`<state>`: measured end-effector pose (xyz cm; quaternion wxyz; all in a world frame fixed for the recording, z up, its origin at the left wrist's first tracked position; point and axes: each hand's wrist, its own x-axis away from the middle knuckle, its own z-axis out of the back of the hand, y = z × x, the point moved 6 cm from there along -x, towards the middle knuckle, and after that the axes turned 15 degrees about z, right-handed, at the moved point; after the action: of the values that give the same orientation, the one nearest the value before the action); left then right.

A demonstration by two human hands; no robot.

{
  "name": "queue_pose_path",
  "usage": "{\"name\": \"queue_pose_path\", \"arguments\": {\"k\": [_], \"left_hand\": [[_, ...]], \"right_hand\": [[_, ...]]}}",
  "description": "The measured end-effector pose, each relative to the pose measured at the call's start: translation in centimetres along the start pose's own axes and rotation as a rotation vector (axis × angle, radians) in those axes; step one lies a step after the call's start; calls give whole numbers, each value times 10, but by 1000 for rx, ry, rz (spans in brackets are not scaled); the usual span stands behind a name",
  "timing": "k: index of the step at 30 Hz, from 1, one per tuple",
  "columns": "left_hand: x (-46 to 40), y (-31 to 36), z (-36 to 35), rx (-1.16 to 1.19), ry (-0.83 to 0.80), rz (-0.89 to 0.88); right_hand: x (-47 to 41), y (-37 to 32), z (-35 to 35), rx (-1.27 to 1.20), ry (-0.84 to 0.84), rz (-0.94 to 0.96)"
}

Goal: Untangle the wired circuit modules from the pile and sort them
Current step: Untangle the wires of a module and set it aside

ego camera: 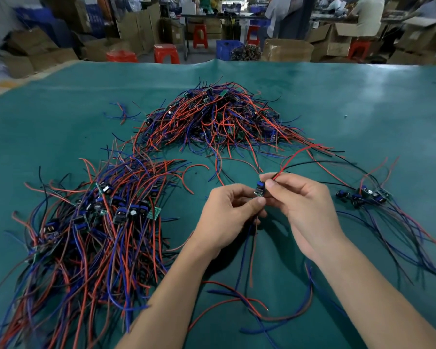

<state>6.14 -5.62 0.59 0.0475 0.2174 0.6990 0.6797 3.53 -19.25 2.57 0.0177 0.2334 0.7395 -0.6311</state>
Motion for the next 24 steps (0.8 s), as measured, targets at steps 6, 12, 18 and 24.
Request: {"name": "queue_pose_path", "arguments": {"k": [6,12,18,24], "left_hand": [[2,5,2,-78,44,-91],[3,8,0,-105,16,-104],[3,5,-1,-131,-12,-81],[1,4,2,-105,72,-88]], "right_hand": [[-4,-8,10,294,-16,153],[-14,-19,28,481,104,274],[-25,-35,67,537,320,385],[-22,-40,101,469,675,432]]}}
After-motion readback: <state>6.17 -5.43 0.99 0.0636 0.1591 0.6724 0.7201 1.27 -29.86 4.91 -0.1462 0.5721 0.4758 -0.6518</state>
